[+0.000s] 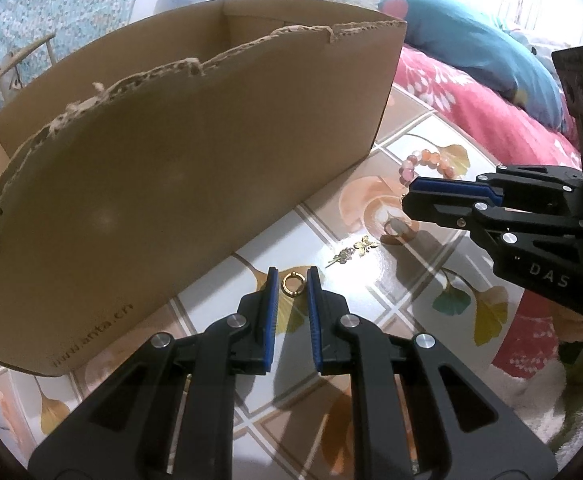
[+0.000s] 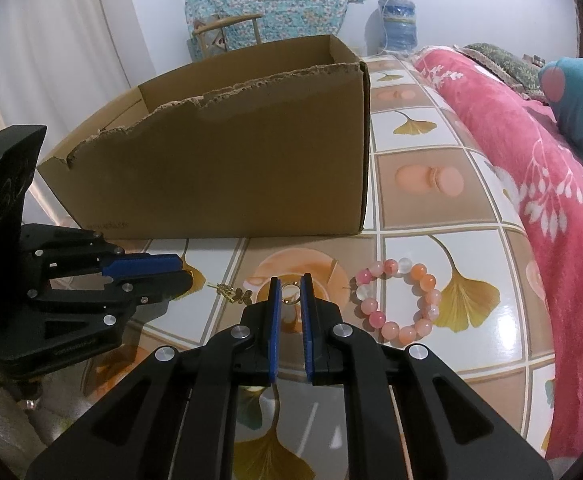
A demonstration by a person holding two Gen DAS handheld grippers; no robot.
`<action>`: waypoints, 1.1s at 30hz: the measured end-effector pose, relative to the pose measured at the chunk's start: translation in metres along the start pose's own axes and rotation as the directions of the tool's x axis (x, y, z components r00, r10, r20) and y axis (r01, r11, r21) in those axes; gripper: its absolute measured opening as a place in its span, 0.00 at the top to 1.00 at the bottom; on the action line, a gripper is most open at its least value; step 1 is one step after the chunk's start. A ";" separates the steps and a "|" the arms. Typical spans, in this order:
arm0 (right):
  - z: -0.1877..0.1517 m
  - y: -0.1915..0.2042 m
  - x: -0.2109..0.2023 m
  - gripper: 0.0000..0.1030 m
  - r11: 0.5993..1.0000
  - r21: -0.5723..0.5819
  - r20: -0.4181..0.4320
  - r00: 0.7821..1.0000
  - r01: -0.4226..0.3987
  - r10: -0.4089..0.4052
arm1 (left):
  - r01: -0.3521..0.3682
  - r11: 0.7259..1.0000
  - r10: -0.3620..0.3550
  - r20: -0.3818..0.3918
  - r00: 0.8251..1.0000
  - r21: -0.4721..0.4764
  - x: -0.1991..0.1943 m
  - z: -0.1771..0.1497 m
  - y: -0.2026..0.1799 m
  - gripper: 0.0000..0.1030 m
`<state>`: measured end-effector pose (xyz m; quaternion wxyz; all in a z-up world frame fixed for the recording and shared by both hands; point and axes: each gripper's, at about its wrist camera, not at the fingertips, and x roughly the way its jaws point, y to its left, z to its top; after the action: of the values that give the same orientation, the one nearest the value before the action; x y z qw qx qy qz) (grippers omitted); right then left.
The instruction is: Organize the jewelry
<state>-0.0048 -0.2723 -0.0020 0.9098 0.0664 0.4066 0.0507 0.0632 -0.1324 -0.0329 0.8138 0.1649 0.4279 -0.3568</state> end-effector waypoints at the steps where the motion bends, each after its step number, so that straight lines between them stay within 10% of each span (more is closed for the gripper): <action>1: 0.000 0.000 0.000 0.91 1.000 0.001 0.001 1.000 -0.001 0.001 | -0.002 1.000 0.002 0.000 1.000 0.005 0.000 0.000 0.000 0.87; 19: 0.001 0.000 -0.002 0.91 1.000 0.003 0.006 1.000 0.000 0.000 | -0.021 0.999 0.020 0.024 1.000 0.034 -0.005 -0.001 -0.001 0.97; 33: 0.001 -0.001 -0.002 0.91 1.000 0.009 0.005 1.000 -0.015 0.015 | 0.137 0.984 -0.143 0.048 0.989 0.112 -0.009 0.006 0.007 0.93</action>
<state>-0.0052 -0.2736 0.0001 0.9100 0.0737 0.4043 0.0556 0.0682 -0.1274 -0.0224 0.7881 0.1682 0.3957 -0.4405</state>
